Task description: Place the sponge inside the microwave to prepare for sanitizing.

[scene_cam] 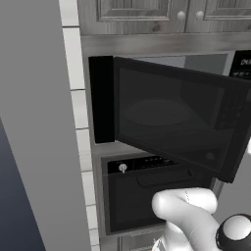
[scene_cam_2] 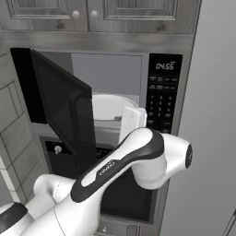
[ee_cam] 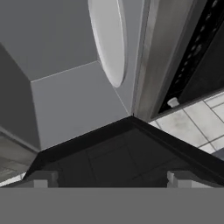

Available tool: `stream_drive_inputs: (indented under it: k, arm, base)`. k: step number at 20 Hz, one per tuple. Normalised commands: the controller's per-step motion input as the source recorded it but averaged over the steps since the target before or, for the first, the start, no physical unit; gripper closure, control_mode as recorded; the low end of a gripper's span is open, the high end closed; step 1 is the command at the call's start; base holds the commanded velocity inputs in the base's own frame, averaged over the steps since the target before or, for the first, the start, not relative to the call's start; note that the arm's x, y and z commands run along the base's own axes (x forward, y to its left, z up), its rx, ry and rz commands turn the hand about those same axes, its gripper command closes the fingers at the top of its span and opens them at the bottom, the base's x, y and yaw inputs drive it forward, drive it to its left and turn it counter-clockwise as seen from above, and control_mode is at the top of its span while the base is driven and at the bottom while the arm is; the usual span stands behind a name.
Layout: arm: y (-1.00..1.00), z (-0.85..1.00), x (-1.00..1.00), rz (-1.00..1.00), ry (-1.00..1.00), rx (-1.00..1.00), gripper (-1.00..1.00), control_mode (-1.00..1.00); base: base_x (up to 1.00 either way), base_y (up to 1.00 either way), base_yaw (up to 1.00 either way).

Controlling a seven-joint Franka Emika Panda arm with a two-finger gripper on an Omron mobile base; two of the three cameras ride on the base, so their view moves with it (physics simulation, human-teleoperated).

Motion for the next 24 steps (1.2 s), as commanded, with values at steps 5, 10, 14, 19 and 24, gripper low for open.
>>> stream_drive_inputs:
  k: [5, 10, 14, 19, 24]
  arm:
    - [0.11, 0.01, -0.12, 0.11, 0.00, 0.05, -1.00, -1.00]
    - [0.15, 0.00, -0.42, 0.08, -0.01, 0.00, -1.00, -1.00]
    - [0.39, 0.00, -0.27, 0.01, -0.01, 0.00, -1.00, -1.00]
    - [0.26, 0.04, -0.28, 0.04, 0.00, 0.01, -1.00, -1.00]
    - [0.12, 0.07, -0.54, 0.08, 0.00, 0.02, -1.00, -1.00]
  base:
    - [0.00, 0.00, 0.00]
    - [0.00, 0.00, 0.00]
    - [0.00, 0.00, 0.00]
    - [0.00, 0.00, 0.00]
    - [0.00, 0.00, 0.00]
